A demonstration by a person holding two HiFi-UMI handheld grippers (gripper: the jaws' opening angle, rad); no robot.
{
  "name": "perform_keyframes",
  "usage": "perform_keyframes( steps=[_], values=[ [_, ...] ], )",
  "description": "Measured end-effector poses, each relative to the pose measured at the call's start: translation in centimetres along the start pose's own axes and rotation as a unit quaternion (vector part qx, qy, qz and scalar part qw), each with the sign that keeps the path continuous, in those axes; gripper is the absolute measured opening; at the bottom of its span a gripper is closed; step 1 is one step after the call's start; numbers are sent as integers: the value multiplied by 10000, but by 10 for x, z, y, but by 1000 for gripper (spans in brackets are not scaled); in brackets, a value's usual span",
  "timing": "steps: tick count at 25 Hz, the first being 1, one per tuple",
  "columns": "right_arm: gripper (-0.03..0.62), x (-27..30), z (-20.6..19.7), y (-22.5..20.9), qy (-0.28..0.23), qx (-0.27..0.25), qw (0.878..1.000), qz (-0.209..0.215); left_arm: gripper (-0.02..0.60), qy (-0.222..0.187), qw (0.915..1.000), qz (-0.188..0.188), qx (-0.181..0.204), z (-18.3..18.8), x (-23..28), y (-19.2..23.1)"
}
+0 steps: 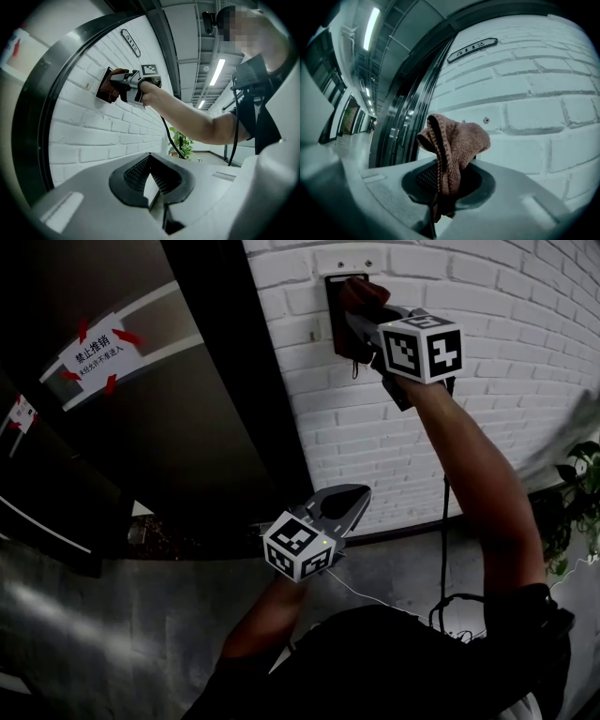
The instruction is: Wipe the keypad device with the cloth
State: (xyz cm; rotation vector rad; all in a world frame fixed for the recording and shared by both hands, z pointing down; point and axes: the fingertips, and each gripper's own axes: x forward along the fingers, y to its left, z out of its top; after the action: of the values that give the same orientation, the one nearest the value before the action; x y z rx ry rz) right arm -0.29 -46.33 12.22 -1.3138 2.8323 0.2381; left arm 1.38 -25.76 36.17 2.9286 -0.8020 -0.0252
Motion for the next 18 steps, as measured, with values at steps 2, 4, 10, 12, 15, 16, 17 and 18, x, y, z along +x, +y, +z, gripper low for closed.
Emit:
perform_keyframes(
  steps=[2, 4, 10, 12, 15, 16, 17, 18],
  values=[
    [48, 0, -6, 1, 31, 31, 10000, 2, 17, 2, 10000, 1, -14, -1, 0, -1],
    [48, -1, -14, 1, 98, 98, 9999, 2, 17, 2, 10000, -4, -21, -2, 0, -2],
    [48, -1, -36, 7, 235, 140, 9996, 66, 17, 2, 10000, 19, -43, -2, -2, -2],
    [48, -1, -44, 8, 300, 175, 9994, 85, 17, -9, 10000, 35, -49, -1, -3, -2],
    [48, -3, -53, 9, 367, 198, 9991, 89, 17, -12, 10000, 39, -48, -1, -4, -3],
    [48, -4, -57, 9, 388, 206, 9990, 91, 17, -7, 10000, 37, -48, -2, -4, -3],
    [48, -4, -60, 10, 414, 219, 9989, 92, 17, -1, 10000, 34, -48, -2, -4, -4],
    [48, -4, -64, 10, 440, 234, 9987, 92, 17, 3, 10000, 33, -50, -3, -4, -5]
  ],
)
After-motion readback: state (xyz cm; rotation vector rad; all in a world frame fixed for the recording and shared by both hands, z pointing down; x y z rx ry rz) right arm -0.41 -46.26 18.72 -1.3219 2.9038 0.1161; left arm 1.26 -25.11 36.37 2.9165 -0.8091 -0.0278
